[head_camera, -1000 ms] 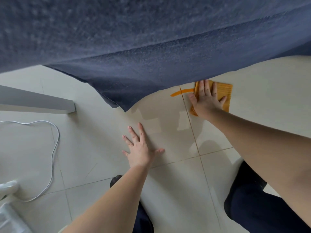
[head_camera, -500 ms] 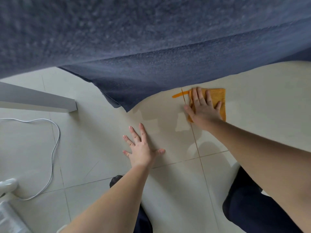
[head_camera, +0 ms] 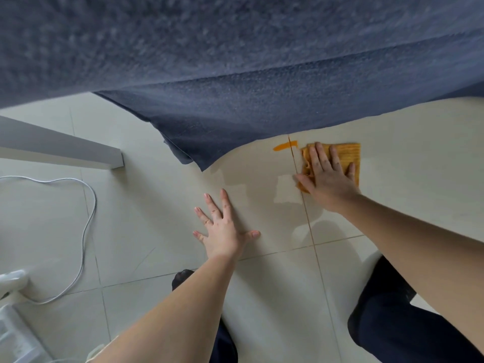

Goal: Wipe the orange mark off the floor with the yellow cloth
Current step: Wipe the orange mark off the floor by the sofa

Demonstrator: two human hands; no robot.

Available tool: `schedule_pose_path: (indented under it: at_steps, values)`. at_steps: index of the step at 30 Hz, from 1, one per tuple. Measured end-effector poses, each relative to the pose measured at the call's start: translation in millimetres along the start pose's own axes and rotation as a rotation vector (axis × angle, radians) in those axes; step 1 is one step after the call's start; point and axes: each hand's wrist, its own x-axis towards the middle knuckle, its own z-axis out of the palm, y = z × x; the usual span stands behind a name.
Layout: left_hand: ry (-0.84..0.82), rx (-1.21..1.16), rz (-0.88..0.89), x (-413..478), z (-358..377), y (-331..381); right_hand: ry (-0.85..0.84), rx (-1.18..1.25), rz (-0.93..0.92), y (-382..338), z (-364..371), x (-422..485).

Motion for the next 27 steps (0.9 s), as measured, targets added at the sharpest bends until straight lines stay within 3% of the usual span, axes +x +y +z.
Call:
schedule_pose_path:
  at_steps: [5,11,14,18,23,27]
  values:
    - [-0.002,-0.002,0.004,0,1,-1,0.072,0.179,0.185,-25,-25,34]
    - [-0.006,-0.008,0.003,-1,0,-1,0.021,-0.005,-0.048,-26,1,7]
    - [-0.007,-0.008,0.005,0,1,-2,0.008,0.019,0.027,-6,-3,6]
    - [-0.001,-0.014,0.010,1,2,-3,0.060,0.159,0.148,-36,-25,35]
    - [-0.010,-0.019,0.008,2,1,-3,0.007,-0.008,-0.071,-33,-5,10]
    - [-0.003,-0.014,0.011,2,3,-4,0.006,0.013,0.010,-2,-8,6]
